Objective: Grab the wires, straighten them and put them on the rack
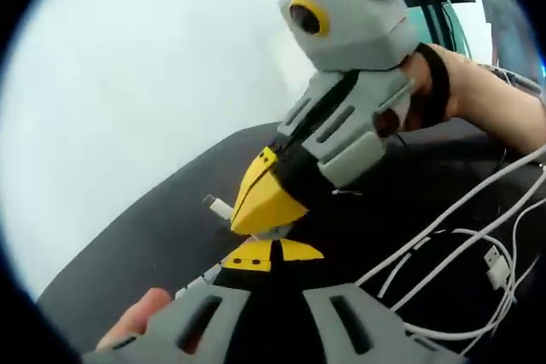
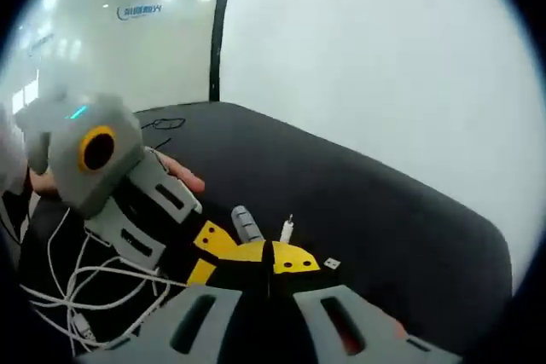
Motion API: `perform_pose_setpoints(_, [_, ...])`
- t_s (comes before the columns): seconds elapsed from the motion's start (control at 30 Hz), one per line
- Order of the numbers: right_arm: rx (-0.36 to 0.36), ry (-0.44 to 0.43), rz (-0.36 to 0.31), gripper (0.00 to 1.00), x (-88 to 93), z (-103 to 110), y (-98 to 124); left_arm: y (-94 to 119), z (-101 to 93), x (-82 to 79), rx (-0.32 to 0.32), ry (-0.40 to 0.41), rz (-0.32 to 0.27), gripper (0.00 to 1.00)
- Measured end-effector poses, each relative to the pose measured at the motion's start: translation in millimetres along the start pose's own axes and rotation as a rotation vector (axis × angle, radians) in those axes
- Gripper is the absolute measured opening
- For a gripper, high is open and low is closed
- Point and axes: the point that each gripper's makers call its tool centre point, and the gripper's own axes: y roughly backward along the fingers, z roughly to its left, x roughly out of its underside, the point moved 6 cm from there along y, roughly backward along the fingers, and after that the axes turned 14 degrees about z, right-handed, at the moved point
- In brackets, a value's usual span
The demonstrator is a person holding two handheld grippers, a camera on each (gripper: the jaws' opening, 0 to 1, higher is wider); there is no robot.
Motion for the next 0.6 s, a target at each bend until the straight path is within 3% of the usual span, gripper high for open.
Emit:
perform_pose_setpoints(0.13, [-0.01, -0.052, 0.018, 0.0, 6.5, -3.1, -2.3, 0.7, 0.2, 0.4, 0.003, 0.004, -0.002, 0.02])
perform_pose_setpoints(0.4, [-0.024, -0.06, 0.035, 0.0, 8.4, 2.7, -3.8, 0.1, -2.6, 0.0, 0.005, 0.003, -0.003, 0.02])
perform_pose_setpoints(0.6, [0.06, 0.062, 0.09, 0.0, 2.3, 6.1, -1.6, 0.1, -2.6, 0.7, 0.002, 0.005, 0.004, 0.02])
